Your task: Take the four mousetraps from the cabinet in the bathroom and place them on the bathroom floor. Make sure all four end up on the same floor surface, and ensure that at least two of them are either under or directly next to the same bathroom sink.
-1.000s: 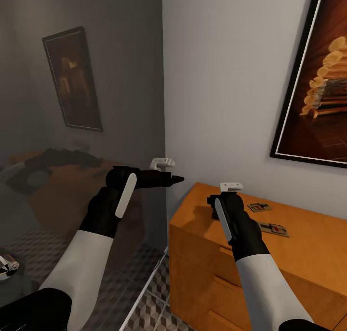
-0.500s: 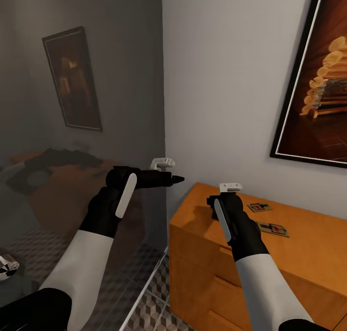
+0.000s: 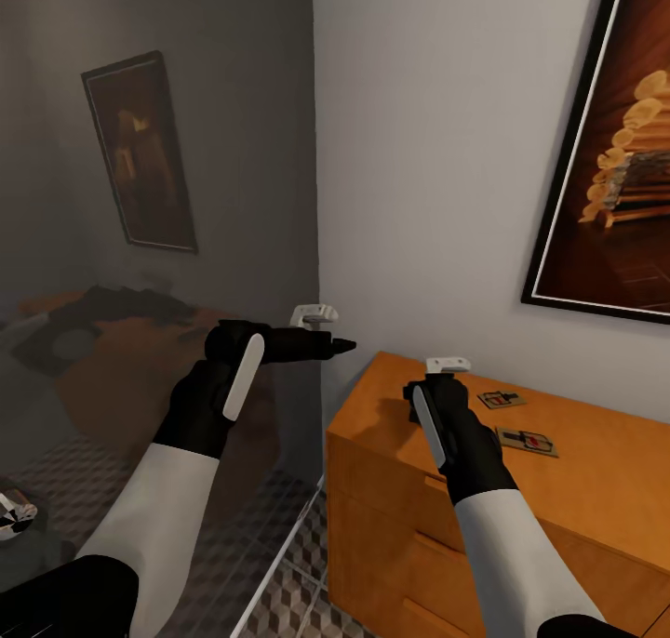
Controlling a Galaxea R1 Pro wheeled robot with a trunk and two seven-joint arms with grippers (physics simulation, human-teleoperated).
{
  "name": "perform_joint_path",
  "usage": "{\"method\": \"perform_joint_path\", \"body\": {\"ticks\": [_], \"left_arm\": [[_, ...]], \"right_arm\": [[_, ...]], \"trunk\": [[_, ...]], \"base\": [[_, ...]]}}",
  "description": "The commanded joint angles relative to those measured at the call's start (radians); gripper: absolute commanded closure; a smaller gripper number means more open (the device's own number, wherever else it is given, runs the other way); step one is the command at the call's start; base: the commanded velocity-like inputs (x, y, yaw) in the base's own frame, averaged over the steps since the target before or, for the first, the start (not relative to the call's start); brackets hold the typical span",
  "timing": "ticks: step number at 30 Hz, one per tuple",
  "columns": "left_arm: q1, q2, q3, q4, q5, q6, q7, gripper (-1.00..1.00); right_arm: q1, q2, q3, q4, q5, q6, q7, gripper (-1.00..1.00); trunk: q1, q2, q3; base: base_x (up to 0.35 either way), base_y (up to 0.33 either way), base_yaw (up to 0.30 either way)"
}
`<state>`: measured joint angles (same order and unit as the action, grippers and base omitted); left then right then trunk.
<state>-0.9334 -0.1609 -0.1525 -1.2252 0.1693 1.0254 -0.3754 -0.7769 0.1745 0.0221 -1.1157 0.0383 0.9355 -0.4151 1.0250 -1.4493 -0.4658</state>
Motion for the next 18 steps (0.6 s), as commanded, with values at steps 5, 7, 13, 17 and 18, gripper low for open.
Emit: {"method": "perform_joint_path", "body": {"ticks": [5,7,13,17,18], "left_arm": [[-0.001,0.000,0.001,0.000,0.004,0.005,0.001,-1.00],[-0.001,0.000,0.001,0.000,0.004,0.005,0.001,-1.00],[-0.001,0.000,0.001,0.000,0.004,0.005,0.001,-1.00],[-0.001,0.000,0.001,0.000,0.004,0.005,0.001,-1.00],[-0.001,0.000,0.001,0.000,0.004,0.005,0.001,-1.00]], "right_arm": [[-0.001,0.000,0.000,0.001,0.002,0.007,-0.014,-1.00],[-0.001,0.000,0.000,0.001,0.002,0.007,-0.017,-1.00],[-0.001,0.000,0.000,0.003,0.002,0.009,-0.021,-1.00],[-0.001,0.000,-0.001,0.002,0.002,0.009,-0.022,-1.00],[-0.001,0.000,0.000,0.002,0.001,0.009,-0.023,-1.00]], "trunk": [[0.000,-0.001,-0.001],[0.000,-0.001,-0.001],[0.000,-0.001,-0.001],[0.000,-0.001,-0.001],[0.000,-0.001,-0.001]], "base": [[0.000,0.000,0.000],[0.000,0.000,0.000],[0.000,0.000,0.000],[0.000,0.000,0.000],[0.000,0.000,0.000]]}}
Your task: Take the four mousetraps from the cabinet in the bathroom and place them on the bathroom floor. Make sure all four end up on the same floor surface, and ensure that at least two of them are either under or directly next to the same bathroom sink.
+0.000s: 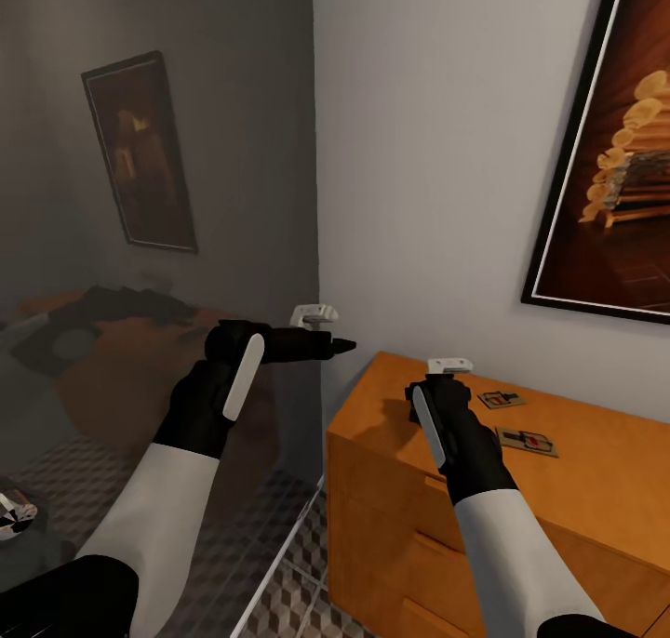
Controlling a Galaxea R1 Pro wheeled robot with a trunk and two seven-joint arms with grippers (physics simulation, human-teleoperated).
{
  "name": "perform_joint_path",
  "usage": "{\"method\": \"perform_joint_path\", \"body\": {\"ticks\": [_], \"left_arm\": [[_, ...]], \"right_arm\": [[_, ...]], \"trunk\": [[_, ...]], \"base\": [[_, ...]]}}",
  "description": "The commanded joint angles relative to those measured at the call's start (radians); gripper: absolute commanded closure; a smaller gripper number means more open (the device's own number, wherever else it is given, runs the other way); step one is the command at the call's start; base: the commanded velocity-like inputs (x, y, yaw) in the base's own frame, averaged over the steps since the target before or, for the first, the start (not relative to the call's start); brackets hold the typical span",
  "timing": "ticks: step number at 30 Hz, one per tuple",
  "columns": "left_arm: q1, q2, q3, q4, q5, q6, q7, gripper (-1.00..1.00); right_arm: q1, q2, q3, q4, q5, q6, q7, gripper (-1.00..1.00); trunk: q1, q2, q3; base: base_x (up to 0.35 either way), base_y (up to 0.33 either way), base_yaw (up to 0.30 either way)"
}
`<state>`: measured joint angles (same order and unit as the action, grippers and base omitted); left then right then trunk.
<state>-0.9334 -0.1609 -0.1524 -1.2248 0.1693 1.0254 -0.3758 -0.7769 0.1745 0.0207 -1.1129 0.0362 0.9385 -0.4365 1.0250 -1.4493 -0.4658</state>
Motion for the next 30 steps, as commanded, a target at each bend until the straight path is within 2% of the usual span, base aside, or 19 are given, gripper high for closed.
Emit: {"method": "perform_joint_path", "body": {"ticks": [1,7,18,30], "left_arm": [[-0.001,0.000,0.001,-0.001,0.004,0.005,0.001,-1.00],[-0.001,0.000,0.000,0.000,0.004,0.005,0.001,-1.00],[-0.001,-0.001,0.000,0.001,0.004,0.005,0.001,-1.00],[-0.001,-0.001,0.000,0.001,0.004,0.005,0.001,-1.00]], "right_arm": [[-0.001,0.000,0.001,-0.001,0.003,0.007,-0.001,-1.00],[-0.001,0.000,0.002,-0.001,-0.014,0.008,-0.002,-1.00],[-0.001,0.000,0.005,0.004,-0.084,0.008,-0.013,-1.00],[-0.001,0.000,0.005,0.007,-0.100,0.032,-0.043,-1.00]], "trunk": [[0.000,-0.001,-0.001],[0.000,-0.001,-0.001],[0.000,-0.001,-0.001],[0.000,-0.001,-0.001]], "base": [[0.000,0.000,0.000],[0.000,0.000,0.000],[0.000,0.000,0.000],[0.000,0.000,0.000]]}}
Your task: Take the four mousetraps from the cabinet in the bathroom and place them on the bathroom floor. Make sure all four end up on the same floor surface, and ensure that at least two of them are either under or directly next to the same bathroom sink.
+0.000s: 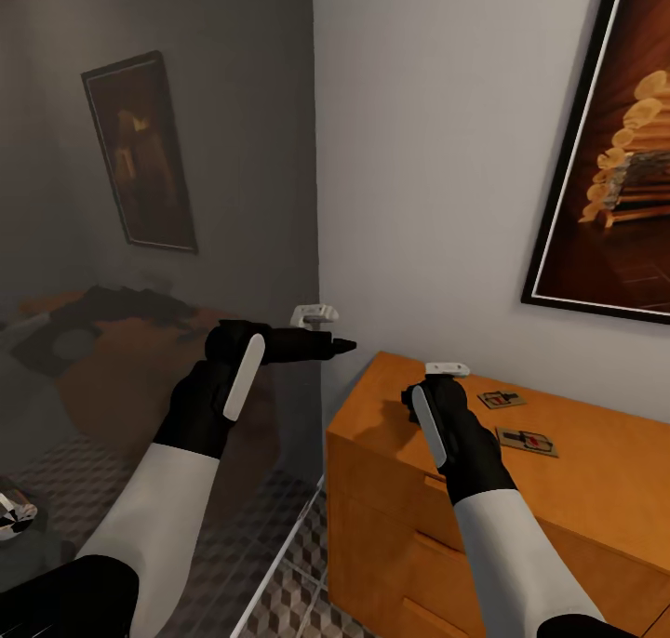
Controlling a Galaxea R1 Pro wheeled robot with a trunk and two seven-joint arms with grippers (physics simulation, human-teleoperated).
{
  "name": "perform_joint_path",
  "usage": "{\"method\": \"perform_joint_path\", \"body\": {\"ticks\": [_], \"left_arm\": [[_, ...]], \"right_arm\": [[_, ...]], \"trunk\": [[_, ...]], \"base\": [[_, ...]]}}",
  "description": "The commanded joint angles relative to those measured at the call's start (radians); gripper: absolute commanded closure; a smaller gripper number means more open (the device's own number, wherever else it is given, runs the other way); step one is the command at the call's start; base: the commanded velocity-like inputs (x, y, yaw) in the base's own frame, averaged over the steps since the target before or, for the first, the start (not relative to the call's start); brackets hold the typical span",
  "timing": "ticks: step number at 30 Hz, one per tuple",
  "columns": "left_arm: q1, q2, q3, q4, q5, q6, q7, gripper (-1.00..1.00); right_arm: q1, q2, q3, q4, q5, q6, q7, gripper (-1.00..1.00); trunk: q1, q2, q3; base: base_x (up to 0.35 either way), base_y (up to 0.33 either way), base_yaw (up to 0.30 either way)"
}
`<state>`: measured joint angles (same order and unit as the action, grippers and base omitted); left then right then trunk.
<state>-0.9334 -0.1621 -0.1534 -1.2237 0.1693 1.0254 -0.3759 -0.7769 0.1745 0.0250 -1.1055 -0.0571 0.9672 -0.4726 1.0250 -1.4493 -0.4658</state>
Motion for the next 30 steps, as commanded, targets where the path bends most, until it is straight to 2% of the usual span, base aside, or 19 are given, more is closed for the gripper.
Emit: {"method": "perform_joint_path", "body": {"ticks": [1,8,16,24,30], "left_arm": [[-0.001,0.000,0.000,0.000,0.004,0.005,0.001,-1.00],[-0.001,0.000,0.000,0.000,0.004,0.005,0.002,-1.00],[-0.001,-0.001,0.000,0.000,0.004,0.005,0.002,-1.00],[-0.001,-0.001,0.000,0.000,0.004,0.005,0.001,-1.00],[-0.001,-0.001,0.000,0.000,0.004,0.005,0.001,-1.00]], "right_arm": [[-0.001,0.000,0.001,-0.001,-0.007,0.006,-0.008,-1.00],[-0.001,0.000,0.001,0.000,-0.034,0.013,-0.012,-1.00],[-0.001,0.000,0.000,0.000,-0.093,0.014,-0.035,-1.00],[-0.001,0.000,0.002,0.000,-0.172,0.014,-0.060,-1.00],[-0.001,0.000,0.004,0.000,-0.194,0.013,-0.068,-1.00]], "trunk": [[0.000,-0.001,-0.001],[0.000,-0.001,-0.001],[0.000,-0.001,-0.001],[0.000,-0.001,-0.001],[0.000,-0.001,-0.001]], "base": [[0.000,0.000,0.000],[0.000,0.000,0.000],[0.000,0.000,0.000],[0.000,0.000,0.000],[0.000,0.000,0.000]]}}
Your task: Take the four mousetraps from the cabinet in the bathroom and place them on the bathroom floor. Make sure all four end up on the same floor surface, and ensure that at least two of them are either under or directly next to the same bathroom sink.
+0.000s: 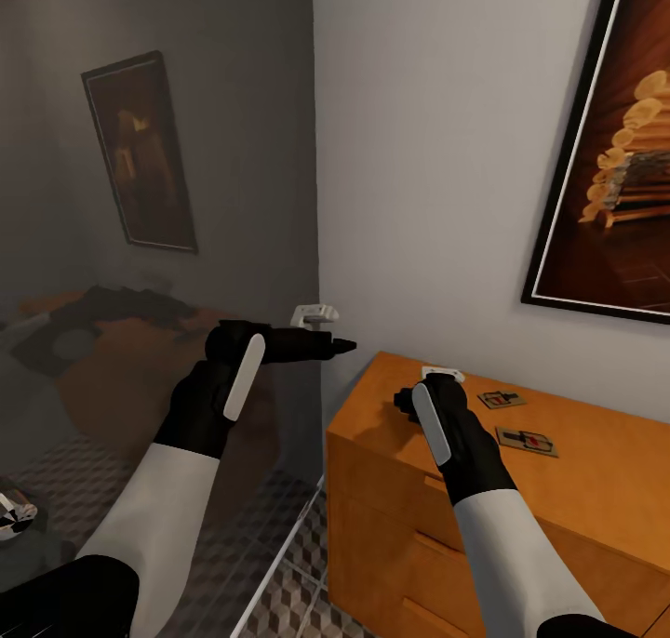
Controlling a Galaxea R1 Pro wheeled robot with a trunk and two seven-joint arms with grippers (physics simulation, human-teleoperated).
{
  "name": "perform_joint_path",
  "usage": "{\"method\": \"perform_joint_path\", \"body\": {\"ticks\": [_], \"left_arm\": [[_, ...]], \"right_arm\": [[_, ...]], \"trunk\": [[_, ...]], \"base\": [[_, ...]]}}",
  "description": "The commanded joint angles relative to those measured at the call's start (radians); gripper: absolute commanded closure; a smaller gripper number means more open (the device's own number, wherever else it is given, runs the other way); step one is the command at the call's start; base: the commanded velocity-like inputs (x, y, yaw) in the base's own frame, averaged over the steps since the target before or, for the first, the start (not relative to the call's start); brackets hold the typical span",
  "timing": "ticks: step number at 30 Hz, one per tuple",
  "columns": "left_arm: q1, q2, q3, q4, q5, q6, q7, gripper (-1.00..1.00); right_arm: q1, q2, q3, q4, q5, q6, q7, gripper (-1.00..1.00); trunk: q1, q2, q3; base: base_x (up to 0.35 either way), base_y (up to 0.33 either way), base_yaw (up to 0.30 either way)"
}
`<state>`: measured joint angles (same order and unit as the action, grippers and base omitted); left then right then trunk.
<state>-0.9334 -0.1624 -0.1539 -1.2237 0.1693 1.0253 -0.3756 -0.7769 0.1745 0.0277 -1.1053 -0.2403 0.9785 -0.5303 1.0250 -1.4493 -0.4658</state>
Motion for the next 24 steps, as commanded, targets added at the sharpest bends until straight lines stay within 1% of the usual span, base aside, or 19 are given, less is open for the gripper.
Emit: {"method": "perform_joint_path", "body": {"ticks": [1,12,19,24], "left_arm": [[-0.001,0.000,0.001,0.000,0.004,0.005,0.001,-1.00],[-0.001,0.000,0.001,0.000,0.004,0.005,0.001,-1.00],[-0.001,0.000,0.002,0.000,0.004,0.005,0.000,-1.00],[-0.001,0.000,0.002,0.000,0.004,0.005,0.000,-1.00]], "right_arm": [[-0.001,0.000,0.001,-0.001,-0.012,0.002,-0.012,-1.00],[-0.001,0.000,0.000,0.000,-0.023,0.002,-0.017,-1.00],[-0.001,0.000,-0.003,0.025,-0.063,-0.001,-0.018,-1.00],[-0.001,0.000,-0.006,0.044,-0.079,-0.004,-0.018,-1.00]], "trunk": [[0.000,-0.001,-0.001],[0.000,-0.001,-0.001],[0.000,-0.001,-0.001],[0.000,-0.001,-0.001]], "base": [[0.000,0.000,0.000],[0.000,0.000,0.000],[0.000,0.000,0.000],[0.000,0.000,0.000]]}}
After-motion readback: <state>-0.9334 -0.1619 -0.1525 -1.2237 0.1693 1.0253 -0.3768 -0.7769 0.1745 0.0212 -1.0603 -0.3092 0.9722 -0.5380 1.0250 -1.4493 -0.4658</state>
